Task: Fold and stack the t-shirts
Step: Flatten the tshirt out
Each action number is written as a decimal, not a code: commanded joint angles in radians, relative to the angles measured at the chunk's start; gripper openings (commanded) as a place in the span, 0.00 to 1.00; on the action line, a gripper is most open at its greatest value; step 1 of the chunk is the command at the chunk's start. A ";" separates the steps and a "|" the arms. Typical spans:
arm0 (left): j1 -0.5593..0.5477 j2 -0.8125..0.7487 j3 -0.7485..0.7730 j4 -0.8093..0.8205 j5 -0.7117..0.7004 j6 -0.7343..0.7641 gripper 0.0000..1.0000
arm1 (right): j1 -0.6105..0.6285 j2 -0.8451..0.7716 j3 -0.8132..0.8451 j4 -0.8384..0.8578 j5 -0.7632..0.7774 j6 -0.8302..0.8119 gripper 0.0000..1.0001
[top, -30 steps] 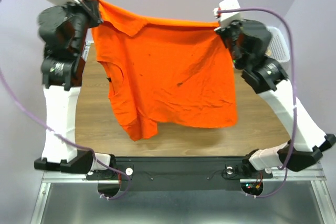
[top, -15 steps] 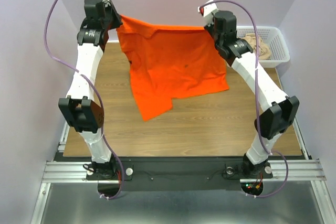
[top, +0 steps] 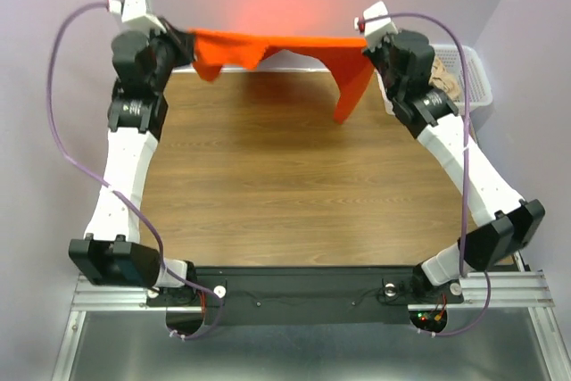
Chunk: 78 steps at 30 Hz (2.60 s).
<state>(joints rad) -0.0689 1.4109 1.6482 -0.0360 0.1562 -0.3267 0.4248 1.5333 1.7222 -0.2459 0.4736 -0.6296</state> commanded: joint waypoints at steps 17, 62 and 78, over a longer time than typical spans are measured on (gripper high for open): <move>0.014 -0.521 -1.096 -0.007 -0.401 -0.230 0.00 | 0.094 -0.107 -0.673 -0.308 -0.585 0.582 0.01; -0.149 -0.681 -1.096 -0.084 -0.419 -0.061 0.00 | -0.103 -0.186 -1.072 -0.106 -0.676 1.412 0.52; -0.161 -0.690 -1.094 -0.079 -0.429 -0.060 0.00 | -0.057 -0.081 -1.055 -0.013 -0.764 1.392 0.17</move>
<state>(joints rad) -0.2234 0.7403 0.5392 -0.1543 -0.2462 -0.4004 0.3393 1.4197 0.6384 -0.2932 -0.2802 0.7727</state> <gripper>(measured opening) 0.018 0.263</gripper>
